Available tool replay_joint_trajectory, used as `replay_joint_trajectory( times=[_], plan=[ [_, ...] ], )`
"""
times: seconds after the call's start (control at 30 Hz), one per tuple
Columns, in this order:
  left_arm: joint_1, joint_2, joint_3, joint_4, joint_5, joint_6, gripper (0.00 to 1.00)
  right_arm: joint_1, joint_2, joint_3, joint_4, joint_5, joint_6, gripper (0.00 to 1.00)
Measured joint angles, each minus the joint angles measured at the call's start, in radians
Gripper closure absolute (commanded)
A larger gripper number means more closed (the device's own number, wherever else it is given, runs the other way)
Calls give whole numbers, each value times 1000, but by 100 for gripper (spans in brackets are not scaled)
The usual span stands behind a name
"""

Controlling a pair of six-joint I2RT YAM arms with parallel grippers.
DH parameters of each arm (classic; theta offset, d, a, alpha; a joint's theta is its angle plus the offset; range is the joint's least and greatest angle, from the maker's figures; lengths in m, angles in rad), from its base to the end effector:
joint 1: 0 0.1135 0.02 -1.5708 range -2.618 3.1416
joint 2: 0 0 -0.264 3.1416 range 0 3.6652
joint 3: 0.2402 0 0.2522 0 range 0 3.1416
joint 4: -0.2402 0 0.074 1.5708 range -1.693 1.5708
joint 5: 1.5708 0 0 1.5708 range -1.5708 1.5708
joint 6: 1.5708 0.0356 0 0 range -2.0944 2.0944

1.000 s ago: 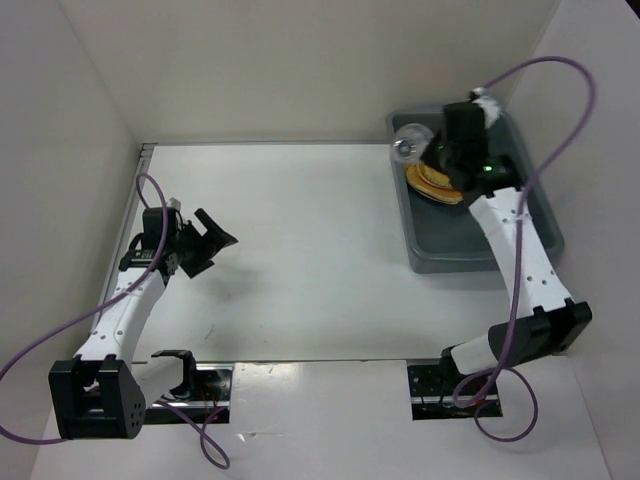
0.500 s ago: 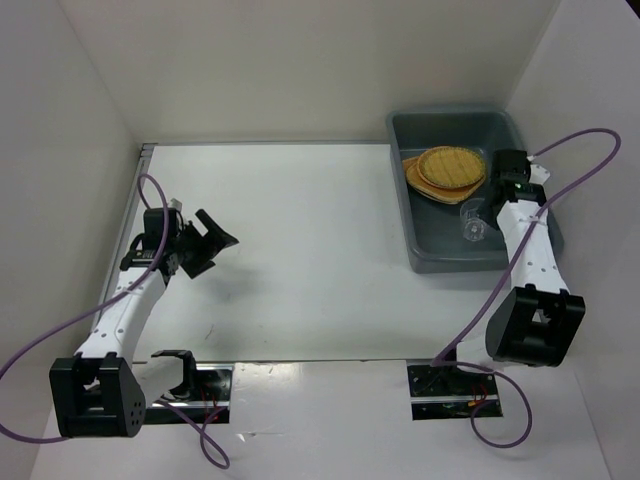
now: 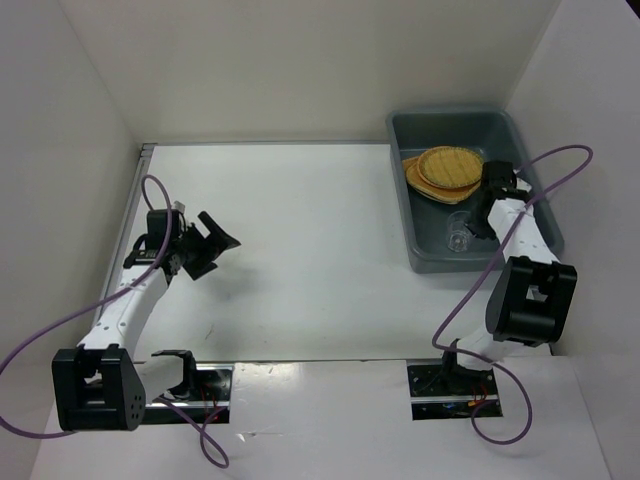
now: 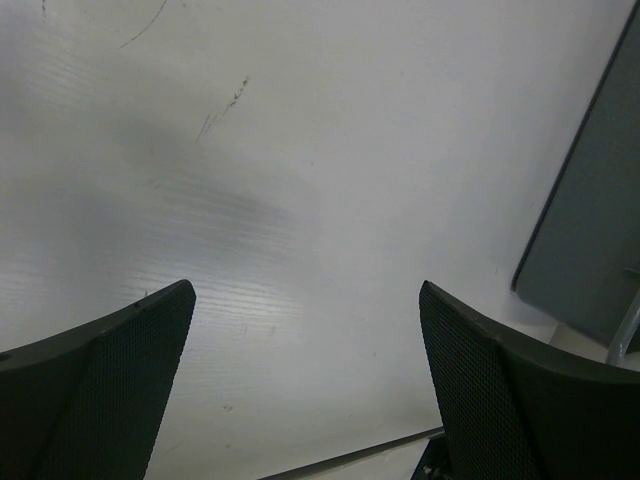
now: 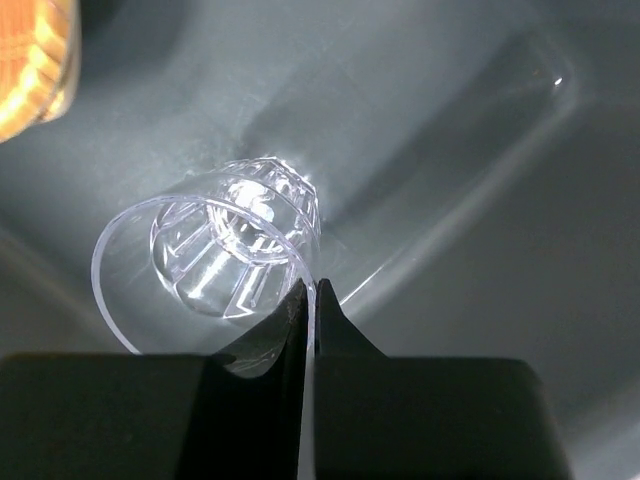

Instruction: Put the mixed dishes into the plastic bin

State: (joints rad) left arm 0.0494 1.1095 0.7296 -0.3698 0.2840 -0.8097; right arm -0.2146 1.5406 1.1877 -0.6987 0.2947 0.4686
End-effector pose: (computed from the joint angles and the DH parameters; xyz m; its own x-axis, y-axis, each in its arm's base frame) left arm 0.2316 0.0015 0.2411 -0.5834 -0.7248 -0.3666 -0.3842 0.6439 -0.6616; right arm 0.3068 -0.0775 0.2552 -0.6012 0.5734 -0.5566 0.6906 0.7233 -0.0009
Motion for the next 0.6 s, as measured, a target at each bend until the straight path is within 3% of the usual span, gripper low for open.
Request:
replay_joint_trajectory(
  times=[0.1,0.33,0.5,0.6],
  plan=[
    [0,2,-12,0,2,0,1,0,8,-19,14,-10,8,76],
    [0,13,-13,8,4,0,1,-1,-5,-23,30,-17,16,45],
    [0,30,-13,12,13,3,1,-2,-109,-13,17,-21,15,31],
    [0,34,-4,4,11,25,1,-2,-249,-3,19,-67,13,28]
  ],
)
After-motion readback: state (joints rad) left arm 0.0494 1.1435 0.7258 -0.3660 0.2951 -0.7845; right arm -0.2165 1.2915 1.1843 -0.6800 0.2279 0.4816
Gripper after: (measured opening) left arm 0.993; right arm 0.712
